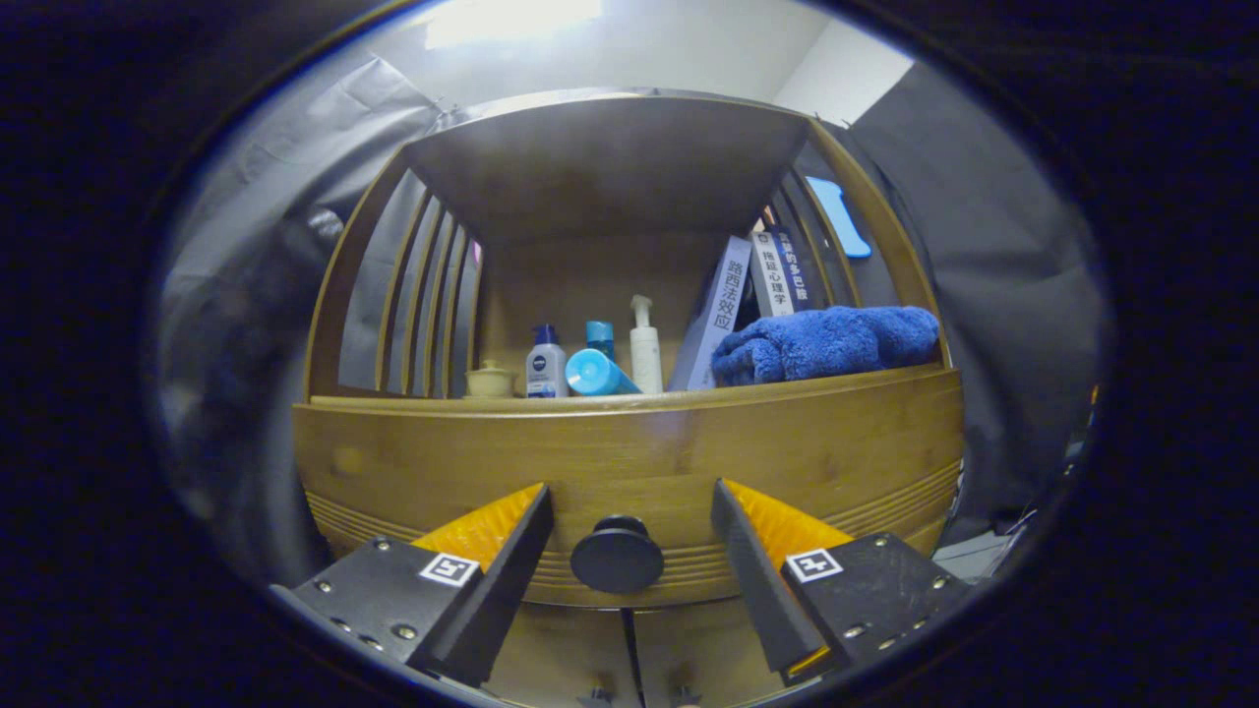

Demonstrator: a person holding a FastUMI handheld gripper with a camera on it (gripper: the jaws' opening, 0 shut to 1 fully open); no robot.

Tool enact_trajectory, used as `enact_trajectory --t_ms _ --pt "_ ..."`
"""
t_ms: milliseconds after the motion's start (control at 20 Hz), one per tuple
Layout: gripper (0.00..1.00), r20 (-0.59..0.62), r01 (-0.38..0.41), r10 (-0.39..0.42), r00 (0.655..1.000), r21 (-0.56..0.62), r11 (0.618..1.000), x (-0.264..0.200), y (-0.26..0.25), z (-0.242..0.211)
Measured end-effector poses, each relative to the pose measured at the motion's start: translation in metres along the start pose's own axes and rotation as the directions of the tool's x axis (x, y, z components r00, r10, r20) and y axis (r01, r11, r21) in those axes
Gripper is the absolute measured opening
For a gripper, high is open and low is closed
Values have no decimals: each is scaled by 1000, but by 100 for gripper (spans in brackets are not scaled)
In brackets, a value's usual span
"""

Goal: Pull open the drawer, take out the items inside it, and place them on the countertop above the cabinet.

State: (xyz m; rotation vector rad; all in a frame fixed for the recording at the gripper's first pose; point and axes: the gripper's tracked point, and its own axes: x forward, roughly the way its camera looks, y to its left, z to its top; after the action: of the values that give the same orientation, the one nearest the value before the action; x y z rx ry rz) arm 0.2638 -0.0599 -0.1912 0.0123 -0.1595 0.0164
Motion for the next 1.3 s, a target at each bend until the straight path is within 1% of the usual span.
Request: enact_trajectory --t_ms 100,150,250,300,350,450,550,600,650,850,1100,1300 --pt "98 -24 -10 8 1000 -61 998 -2 4 -3" --pt "98 -46 -13 10 999 -64 998 -2 5 -4" --pt "96 -103 -57 56 993 -8 998 -9 16 -8" --pt "96 -99 -57 60 993 32 998 -15 18 0" --pt "96 -79 -58 63 995 65 996 -23 17 14" --pt "96 -62 -37 41 997 57 998 -32 13 38" --pt "96 -78 -46 50 996 55 997 -43 13 54" --pt "96 -96 -52 59 994 65 996 -66 33 69" --pt "96 -118 -38 47 992 73 997 -77 29 77" --pt "96 -110 -70 81 991 104 992 -108 34 118" --pt "96 -125 -122 130 984 69 990 -135 56 179" --pt "96 -124 -155 163 979 77 985 -163 76 230"
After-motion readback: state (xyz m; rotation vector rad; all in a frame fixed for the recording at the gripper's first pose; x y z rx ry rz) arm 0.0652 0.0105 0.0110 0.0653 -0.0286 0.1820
